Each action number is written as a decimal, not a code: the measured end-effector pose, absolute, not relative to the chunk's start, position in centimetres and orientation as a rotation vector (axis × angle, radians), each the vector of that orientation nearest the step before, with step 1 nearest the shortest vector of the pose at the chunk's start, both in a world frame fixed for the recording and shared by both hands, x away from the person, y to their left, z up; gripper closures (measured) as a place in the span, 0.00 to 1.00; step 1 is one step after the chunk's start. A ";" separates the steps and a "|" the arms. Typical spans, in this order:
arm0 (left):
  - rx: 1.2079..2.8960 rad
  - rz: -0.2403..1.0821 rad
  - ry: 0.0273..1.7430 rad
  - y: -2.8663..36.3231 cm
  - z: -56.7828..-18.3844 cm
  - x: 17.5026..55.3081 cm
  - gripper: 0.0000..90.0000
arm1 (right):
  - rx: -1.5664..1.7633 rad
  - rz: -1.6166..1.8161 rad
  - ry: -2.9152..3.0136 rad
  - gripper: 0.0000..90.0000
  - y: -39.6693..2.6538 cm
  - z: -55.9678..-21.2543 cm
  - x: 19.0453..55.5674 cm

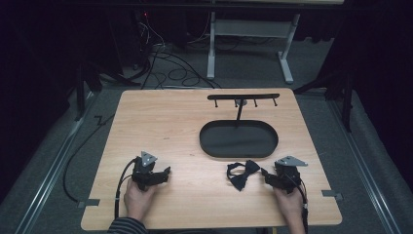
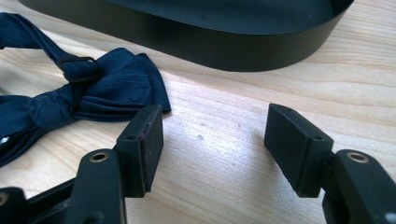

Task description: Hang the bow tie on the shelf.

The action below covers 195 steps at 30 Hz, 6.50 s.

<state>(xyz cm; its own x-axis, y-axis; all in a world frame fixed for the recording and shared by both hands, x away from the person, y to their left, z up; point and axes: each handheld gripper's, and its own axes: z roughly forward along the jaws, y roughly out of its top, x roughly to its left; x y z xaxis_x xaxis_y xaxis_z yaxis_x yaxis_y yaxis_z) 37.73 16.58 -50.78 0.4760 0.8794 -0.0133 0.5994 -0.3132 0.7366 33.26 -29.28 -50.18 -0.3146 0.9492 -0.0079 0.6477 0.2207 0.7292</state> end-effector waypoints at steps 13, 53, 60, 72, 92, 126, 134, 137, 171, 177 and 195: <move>2.036 0.521 1.221 16.6 -50.8 37.7 0.25 | 1.472 0.879 2.043 0.46 -29.3 -50.2 33.3; 2.036 0.515 1.222 16.6 -50.8 37.7 0.25 | 1.303 1.125 2.134 0.66 -25.3 -46.7 32.7; 2.036 0.515 1.222 16.6 -50.8 37.7 0.25 | 1.283 1.123 2.170 0.66 -24.3 -46.7 33.4; 2.036 0.515 1.222 16.6 -50.8 37.7 0.25 | 1.271 1.110 2.225 0.69 -23.2 -47.2 35.0; 2.035 0.515 1.222 16.6 -50.8 37.7 0.25 | 1.253 1.046 2.310 0.98 -22.7 -48.5 35.9; 2.036 0.514 1.222 16.6 -50.8 37.7 0.25 | 1.242 1.153 2.185 1.00 -24.8 -45.7 33.7; 2.035 0.514 1.222 16.6 -50.8 37.7 0.25 | 1.228 1.154 2.167 1.00 -25.1 -44.9 33.4; 2.035 0.514 1.222 16.6 -50.8 37.7 0.25 | 1.229 1.156 2.158 1.00 -25.1 -44.6 33.3; 2.036 0.514 1.221 16.6 -50.8 37.7 0.24 | 1.247 1.135 2.016 1.00 -28.1 -40.3 33.9; 2.036 0.514 1.221 16.6 -50.8 37.7 0.24 | 1.254 1.135 1.994 1.00 -28.6 -39.5 34.3; 2.036 0.513 1.221 16.6 -50.8 37.7 0.24 | 1.277 1.155 1.970 1.00 -29.0 -38.2 36.6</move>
<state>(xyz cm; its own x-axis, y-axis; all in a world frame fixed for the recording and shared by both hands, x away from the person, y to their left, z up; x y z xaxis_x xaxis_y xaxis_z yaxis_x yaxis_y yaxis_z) 37.75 16.61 -50.76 0.4780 0.8782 -0.0173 0.6018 -0.3130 0.7347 36.61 -28.97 -38.20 -0.4210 0.9067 0.0242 0.4642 0.1924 0.8646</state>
